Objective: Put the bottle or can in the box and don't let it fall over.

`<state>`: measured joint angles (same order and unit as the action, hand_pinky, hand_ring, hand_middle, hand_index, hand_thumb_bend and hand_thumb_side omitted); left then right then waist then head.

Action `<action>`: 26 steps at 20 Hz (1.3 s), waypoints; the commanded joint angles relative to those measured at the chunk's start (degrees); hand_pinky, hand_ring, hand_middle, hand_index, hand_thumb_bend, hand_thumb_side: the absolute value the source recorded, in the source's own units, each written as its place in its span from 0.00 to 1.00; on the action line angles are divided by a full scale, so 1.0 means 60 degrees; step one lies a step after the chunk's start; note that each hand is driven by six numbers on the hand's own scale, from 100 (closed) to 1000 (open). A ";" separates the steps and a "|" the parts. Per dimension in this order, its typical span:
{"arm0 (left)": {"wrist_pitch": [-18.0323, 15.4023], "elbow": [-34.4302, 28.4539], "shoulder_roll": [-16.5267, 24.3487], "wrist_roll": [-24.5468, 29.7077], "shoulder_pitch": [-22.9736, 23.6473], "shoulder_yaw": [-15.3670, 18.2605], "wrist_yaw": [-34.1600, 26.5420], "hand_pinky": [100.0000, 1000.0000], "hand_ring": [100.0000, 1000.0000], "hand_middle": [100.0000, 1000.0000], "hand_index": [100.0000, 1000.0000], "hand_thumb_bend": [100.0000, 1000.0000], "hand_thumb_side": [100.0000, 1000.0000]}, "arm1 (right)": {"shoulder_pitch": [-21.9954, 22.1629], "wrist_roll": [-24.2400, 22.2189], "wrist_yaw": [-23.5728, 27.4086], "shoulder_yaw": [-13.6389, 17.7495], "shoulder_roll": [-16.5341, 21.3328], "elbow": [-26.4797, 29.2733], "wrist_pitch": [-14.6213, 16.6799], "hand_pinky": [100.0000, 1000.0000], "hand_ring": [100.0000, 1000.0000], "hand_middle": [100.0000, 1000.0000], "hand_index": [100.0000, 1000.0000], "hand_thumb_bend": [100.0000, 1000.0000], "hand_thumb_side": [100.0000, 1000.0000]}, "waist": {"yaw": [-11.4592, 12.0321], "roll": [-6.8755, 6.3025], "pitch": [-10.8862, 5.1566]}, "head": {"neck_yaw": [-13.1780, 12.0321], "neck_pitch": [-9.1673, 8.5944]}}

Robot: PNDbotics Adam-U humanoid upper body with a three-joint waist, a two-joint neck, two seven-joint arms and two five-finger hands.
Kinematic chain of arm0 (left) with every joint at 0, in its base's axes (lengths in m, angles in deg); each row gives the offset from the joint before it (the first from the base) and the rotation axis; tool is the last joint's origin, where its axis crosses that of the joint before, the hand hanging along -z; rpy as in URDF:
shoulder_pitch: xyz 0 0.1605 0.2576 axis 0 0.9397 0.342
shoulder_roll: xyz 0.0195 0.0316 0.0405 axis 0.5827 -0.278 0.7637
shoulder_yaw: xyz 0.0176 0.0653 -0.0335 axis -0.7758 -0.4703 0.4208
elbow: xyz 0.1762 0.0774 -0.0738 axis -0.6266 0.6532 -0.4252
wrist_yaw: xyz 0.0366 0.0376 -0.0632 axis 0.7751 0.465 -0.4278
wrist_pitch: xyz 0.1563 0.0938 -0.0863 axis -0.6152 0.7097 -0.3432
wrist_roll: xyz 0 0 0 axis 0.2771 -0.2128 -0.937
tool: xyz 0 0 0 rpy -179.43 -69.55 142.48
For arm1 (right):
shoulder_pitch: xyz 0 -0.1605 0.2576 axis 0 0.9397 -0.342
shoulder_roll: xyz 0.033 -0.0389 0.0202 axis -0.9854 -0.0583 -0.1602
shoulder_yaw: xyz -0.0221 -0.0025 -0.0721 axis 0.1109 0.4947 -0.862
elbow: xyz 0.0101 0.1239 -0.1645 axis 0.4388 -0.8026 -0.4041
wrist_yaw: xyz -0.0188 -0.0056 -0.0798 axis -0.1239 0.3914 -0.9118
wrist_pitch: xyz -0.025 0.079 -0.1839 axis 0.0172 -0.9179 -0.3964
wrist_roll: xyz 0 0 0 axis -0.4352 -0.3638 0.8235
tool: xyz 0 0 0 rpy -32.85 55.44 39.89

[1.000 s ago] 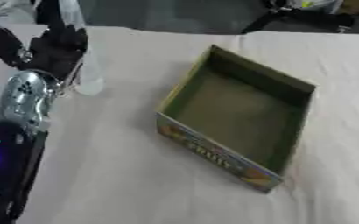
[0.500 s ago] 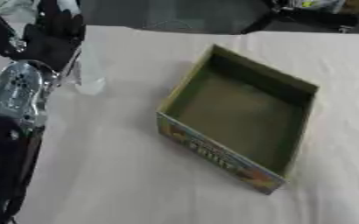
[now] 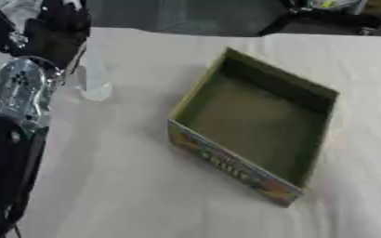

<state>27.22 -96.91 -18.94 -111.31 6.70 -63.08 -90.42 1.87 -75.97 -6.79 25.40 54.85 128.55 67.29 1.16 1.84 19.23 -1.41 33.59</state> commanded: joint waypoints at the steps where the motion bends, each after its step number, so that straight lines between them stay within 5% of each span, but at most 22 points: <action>1: -0.0039 -0.0103 0.0274 0.0010 -0.0265 0.0123 -0.0028 0.00 0.00 0.00 0.97 0.63 1.00 | 0.0010 -0.0015 -0.0022 0.0098 0.0125 0.0176 0.0004 0.87 0.90 0.83 0.93 0.00 0.54 | -0.0022 -0.0012 -0.0227 | -0.0030 -0.0139; 26: 0.0191 -0.1350 -0.0065 0.0197 -0.1296 -0.0335 -0.0272 0.00 0.00 0.00 0.95 0.61 1.00 | 0.0142 -0.0075 0.0210 0.0114 0.0203 0.0176 0.0067 0.88 0.90 0.83 0.93 0.00 0.53 | 0.0001 0.0077 -0.0516 | -0.0089 0.0039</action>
<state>27.99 -103.41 -19.51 -110.16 0.39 -64.95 -91.71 2.81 -76.28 -6.09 25.61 54.82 128.55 67.55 1.21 2.24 17.89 -1.74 33.74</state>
